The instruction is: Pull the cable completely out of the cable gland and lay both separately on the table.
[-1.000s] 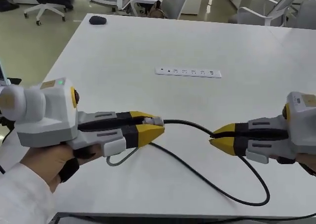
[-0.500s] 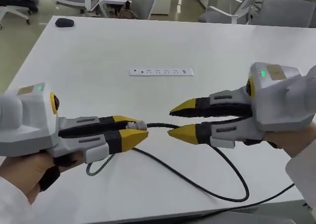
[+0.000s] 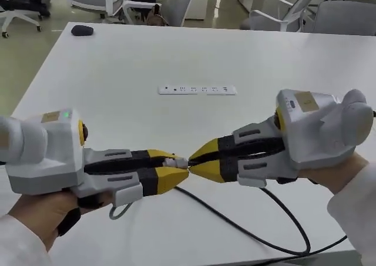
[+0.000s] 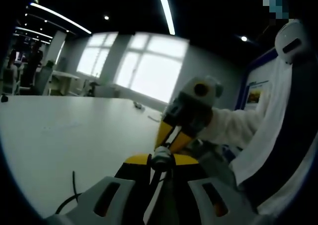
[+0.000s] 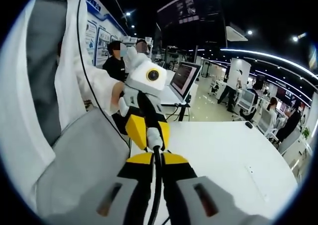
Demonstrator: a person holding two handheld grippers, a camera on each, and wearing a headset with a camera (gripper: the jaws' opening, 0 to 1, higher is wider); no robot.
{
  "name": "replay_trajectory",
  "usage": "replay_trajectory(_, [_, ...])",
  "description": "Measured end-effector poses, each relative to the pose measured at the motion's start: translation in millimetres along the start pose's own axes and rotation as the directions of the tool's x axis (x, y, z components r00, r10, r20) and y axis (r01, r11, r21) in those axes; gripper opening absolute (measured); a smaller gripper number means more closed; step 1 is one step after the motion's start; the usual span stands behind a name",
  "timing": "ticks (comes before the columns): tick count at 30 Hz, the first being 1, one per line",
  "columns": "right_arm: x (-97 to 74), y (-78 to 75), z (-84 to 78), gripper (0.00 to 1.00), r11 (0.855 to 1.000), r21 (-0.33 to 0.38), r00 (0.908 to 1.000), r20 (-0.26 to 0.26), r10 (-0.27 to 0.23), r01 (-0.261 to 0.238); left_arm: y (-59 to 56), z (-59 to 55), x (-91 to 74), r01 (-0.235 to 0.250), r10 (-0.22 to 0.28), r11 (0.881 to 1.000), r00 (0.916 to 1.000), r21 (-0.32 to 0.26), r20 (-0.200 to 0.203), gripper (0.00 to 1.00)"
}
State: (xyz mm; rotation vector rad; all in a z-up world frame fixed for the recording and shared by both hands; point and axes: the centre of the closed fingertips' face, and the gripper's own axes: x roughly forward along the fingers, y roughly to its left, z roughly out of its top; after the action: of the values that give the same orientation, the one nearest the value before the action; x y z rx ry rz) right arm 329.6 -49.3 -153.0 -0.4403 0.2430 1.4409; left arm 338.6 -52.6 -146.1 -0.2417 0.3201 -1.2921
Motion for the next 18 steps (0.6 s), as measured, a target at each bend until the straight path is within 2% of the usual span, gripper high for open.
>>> replay_trajectory(5, [-1.2, -6.3, -0.3, 0.03, 1.000, -0.005, 0.9997, 0.023, -0.006, 0.006, 6.1, 3.3, 1.5, 0.000, 0.000, 1.000, 0.9999, -0.013, 0.011, 0.17])
replay_trajectory(18, [-5.0, -14.3, -12.8, 0.03, 0.999, 0.029, 0.9989, 0.042, -0.020, 0.019, 14.0, 2.3, 1.1, -0.012, 0.012, 1.000, 0.9999, -0.011, -0.004, 0.17])
